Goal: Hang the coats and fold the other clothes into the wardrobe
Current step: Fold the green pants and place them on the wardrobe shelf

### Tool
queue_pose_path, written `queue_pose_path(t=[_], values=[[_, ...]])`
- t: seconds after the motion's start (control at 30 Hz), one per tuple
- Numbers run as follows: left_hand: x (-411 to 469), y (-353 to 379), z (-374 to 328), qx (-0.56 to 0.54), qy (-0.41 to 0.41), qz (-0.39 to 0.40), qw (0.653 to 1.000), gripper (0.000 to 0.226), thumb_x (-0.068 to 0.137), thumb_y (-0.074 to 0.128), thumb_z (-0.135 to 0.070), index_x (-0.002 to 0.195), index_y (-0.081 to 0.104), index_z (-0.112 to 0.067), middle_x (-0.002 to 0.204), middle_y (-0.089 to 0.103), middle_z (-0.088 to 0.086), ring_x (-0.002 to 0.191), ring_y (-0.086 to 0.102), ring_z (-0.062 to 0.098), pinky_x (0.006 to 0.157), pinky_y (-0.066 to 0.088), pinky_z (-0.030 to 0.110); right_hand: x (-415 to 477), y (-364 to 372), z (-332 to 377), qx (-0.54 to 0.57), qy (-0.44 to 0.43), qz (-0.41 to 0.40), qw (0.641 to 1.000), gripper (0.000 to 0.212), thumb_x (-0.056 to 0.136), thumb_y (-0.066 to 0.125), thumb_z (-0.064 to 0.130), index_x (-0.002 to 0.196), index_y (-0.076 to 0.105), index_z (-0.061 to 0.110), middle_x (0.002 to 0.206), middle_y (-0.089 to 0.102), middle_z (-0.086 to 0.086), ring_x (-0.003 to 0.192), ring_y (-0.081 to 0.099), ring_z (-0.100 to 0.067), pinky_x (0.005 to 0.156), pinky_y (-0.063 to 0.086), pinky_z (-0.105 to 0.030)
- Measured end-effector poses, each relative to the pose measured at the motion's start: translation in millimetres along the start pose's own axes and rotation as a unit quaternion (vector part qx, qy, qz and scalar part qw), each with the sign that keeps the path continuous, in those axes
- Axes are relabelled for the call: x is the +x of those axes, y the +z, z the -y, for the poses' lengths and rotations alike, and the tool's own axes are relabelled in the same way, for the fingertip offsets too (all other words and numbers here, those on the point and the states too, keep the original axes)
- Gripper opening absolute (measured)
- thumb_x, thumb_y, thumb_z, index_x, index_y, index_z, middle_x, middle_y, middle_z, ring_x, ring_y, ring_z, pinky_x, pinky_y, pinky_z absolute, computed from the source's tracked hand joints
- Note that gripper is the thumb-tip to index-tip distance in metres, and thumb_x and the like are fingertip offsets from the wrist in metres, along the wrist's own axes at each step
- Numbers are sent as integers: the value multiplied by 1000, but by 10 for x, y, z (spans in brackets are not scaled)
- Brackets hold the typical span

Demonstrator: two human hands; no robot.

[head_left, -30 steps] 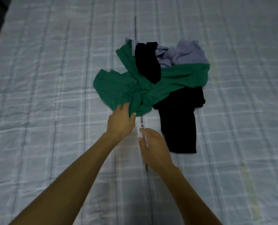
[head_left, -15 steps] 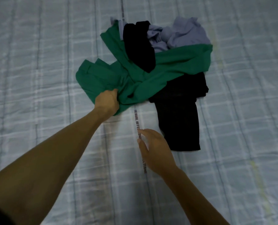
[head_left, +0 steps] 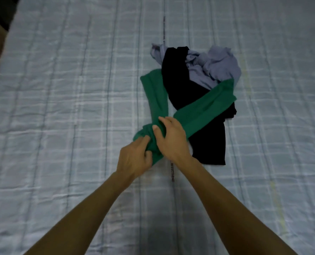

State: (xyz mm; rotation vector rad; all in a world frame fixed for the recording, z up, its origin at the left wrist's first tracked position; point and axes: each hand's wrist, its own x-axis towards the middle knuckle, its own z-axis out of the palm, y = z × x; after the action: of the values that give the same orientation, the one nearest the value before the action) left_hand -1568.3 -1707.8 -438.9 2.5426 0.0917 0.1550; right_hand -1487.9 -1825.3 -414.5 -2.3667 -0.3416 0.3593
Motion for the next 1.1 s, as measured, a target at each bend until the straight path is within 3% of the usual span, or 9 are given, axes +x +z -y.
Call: queue_pose_path(t=[0.2,0.3,0.43,0.53,0.7,0.8,0.9,0.97,1.1], values=[[-761,-477,-9,40,62,-50,996,18,70,40,-13,82,53,-12,64,53,1,49,46,15,40,26,21,-337,151,546,-111,55,203,971,57,93,40,57,128,57,16,130,59,-5,116,54,-25,98,41,-37],[-1055,-750,-4,76,84,-102,988,20,68,42,-13,85,52,-15,62,55,0,50,46,14,44,24,21,-583,192,775,-150,103,290,940,66,88,30,69,94,64,13,105,65,-7,96,60,-26,85,47,-38],[-1327,-1113,16,118,119,-157,973,23,66,44,-11,86,54,-15,65,57,2,55,48,16,46,31,25,-884,158,1111,-134,95,332,929,66,86,34,73,77,58,12,79,59,-6,73,54,-19,71,45,-32],[-1461,-1326,-42,138,141,-170,965,23,66,47,-9,84,61,-11,69,59,4,57,49,19,51,32,27,-1092,22,1385,-51,32,277,959,47,93,52,45,56,41,18,56,45,4,54,43,-10,54,33,-24],[-1558,-1701,-306,105,101,-133,980,29,69,48,-18,93,61,-11,75,60,4,60,52,20,50,39,28,-1375,-232,1709,39,-79,64,994,34,97,49,32,70,53,11,62,56,3,57,49,-8,57,34,-26],[-1580,-2021,-605,-21,15,-58,998,37,80,53,-32,114,51,-19,82,62,-5,64,57,15,54,46,28,-1482,-598,1981,87,-148,9,985,32,97,50,26,72,49,7,59,50,1,54,44,-6,54,35,-24],[-1501,-2300,-934,-176,-90,-128,972,36,85,50,-38,119,44,-28,72,58,-11,61,56,8,56,48,31,-1577,-998,2274,61,-231,14,971,26,96,52,24,74,53,10,60,53,2,56,47,-10,56,36,-26],[-1383,-2549,-1175,-199,-113,-203,952,45,83,52,-28,125,36,-32,90,61,-7,77,60,12,65,52,36,-1682,-1317,2434,36,-283,21,958,23,96,53,24,79,56,9,65,58,-3,59,51,-14,59,39,-30],[-1046,-3026,-1421,-40,-18,-129,991,88,66,62,-16,142,19,-28,146,27,5,132,30,24,106,34,40,-1785,-1856,2681,15,-364,20,931,23,93,57,25,72,51,23,60,52,7,58,48,-8,57,35,-25]])
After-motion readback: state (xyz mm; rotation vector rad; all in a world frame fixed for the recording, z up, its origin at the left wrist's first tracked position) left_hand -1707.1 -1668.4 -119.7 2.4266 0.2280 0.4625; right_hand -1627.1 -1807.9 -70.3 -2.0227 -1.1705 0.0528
